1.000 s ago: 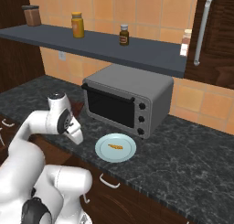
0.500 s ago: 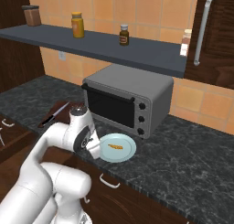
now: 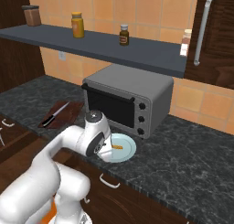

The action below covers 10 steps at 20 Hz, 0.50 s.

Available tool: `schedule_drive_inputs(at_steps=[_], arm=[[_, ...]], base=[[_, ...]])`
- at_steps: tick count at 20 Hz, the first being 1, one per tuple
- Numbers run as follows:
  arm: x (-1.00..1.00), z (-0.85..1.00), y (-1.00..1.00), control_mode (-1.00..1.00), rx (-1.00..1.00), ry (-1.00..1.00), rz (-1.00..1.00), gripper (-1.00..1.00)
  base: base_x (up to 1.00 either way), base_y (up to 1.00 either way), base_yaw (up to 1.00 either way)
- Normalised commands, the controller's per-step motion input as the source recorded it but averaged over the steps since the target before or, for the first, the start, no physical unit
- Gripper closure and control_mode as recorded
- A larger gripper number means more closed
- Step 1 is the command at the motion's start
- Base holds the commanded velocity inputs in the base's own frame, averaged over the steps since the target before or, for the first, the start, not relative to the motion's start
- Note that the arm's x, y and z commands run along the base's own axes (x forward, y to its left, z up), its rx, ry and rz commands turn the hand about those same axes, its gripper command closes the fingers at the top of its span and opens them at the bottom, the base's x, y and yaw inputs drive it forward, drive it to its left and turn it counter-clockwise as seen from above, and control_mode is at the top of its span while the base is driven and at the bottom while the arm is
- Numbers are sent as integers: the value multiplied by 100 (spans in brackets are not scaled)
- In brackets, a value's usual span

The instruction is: Pick up the knife from the drawer and place it on the cutting board. Then place the meat from the plate to the cutting board.

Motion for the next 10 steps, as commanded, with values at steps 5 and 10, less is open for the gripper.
schedule_drive_inputs(at_steps=[5,10], arm=[[45,-6,-10,-100,0,6,-17,-100],[14,-5,-1,-100,0,0,-5,-100]], base=[[0,0,0],[0,0,0]])
